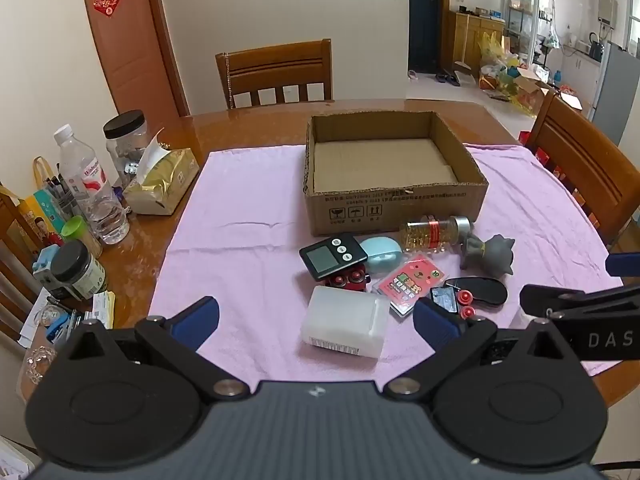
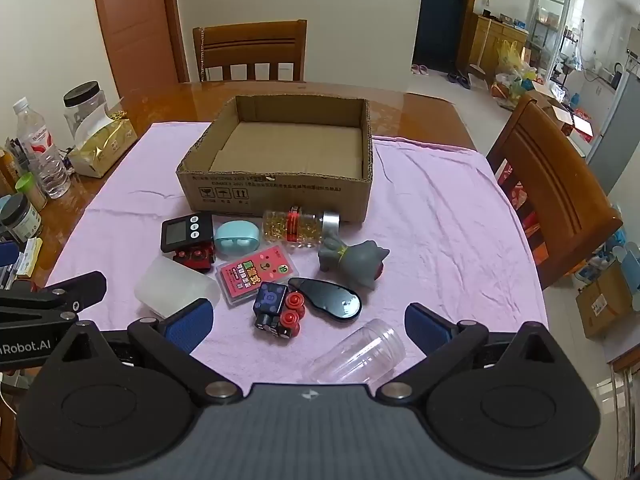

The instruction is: Organize rigid objects

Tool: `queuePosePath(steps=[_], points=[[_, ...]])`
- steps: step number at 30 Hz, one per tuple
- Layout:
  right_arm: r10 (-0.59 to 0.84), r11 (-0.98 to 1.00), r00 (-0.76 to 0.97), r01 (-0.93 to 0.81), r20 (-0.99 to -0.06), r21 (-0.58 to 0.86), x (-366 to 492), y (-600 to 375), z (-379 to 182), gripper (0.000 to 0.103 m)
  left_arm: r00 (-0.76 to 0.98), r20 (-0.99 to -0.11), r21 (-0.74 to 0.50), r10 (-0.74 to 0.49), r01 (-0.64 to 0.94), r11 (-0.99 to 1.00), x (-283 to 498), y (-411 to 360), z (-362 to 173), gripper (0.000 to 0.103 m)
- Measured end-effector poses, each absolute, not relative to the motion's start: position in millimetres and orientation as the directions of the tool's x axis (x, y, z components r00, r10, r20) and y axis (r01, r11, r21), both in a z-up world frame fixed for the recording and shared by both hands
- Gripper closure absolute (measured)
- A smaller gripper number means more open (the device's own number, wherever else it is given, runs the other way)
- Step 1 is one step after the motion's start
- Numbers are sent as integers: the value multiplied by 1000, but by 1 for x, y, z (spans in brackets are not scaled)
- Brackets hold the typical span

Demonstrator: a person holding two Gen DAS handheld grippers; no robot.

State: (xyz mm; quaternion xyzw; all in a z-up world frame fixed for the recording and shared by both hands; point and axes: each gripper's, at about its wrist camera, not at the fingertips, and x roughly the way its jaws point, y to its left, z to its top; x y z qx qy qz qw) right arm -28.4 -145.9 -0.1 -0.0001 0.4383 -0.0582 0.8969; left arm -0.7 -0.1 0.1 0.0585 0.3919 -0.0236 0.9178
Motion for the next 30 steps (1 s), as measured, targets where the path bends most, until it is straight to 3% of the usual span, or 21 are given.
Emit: queuePosePath(steps=[30], points=[[-118,992,607,107,-786,-66,-23,-145,4,0,669,-743,62,-15,90,994,2,0,-1,1]])
